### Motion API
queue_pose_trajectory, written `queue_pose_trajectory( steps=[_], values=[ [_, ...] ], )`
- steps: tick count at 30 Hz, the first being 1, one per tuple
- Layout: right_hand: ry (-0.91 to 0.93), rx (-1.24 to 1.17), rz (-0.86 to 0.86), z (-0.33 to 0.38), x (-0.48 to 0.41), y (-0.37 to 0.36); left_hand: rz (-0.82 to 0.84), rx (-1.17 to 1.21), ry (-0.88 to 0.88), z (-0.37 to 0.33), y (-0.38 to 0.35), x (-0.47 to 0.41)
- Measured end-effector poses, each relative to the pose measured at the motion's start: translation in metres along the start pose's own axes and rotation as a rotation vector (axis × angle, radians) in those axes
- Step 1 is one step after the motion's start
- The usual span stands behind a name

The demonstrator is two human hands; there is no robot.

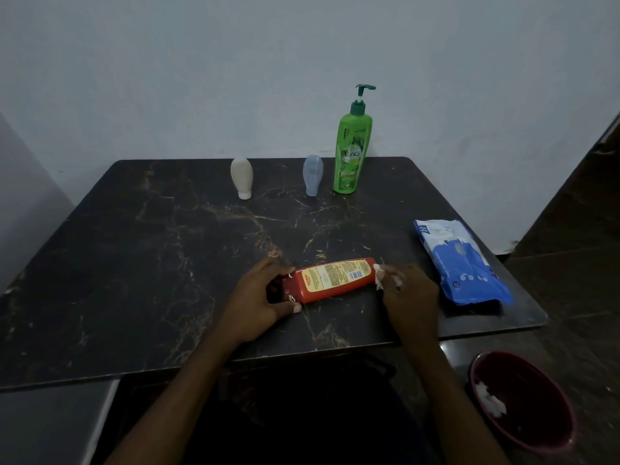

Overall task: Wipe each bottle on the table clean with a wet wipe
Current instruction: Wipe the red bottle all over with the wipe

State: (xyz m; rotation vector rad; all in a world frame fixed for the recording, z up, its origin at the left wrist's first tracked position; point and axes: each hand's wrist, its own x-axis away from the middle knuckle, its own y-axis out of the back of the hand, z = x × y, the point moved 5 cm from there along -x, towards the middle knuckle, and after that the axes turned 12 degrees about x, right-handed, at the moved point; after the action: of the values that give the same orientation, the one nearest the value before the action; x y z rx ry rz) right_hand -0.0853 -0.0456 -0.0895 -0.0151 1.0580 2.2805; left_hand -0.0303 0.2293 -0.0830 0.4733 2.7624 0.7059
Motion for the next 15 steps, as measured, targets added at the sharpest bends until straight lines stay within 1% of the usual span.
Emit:
queue_pose_trajectory(
  steps=[2, 5, 6, 9, 10, 12, 15],
  values=[
    [-0.004, 0.018, 0.026, 0.006, 0.004, -0.006, -0.001, 0.004, -0.002, -0.001, 0.0, 0.0],
    [0.004, 0.038, 0.129, 0.033, 0.024, -0.022, -0.007, 0.016, -0.01, -0.004, -0.001, 0.001],
    [0.06, 0.027, 0.14, 0.048, 0.035, -0.026, -0.01, 0.024, -0.015, -0.004, -0.001, 0.001],
    [0.323, -0.016, 0.118, 0.091, 0.068, -0.044, -0.027, 0.053, -0.051, -0.005, -0.001, 0.001],
    [0.376, -0.008, 0.115, 0.099, 0.074, -0.049, -0.028, 0.059, -0.066, -0.006, -0.001, 0.002],
    [0.424, 0.0, 0.103, 0.105, 0.077, -0.055, -0.026, 0.064, -0.084, -0.007, 0.0, 0.003],
    [0.427, 0.017, 0.097, 0.1, 0.075, -0.051, -0.021, 0.081, -0.065, -0.008, 0.0, 0.003]
  ],
)
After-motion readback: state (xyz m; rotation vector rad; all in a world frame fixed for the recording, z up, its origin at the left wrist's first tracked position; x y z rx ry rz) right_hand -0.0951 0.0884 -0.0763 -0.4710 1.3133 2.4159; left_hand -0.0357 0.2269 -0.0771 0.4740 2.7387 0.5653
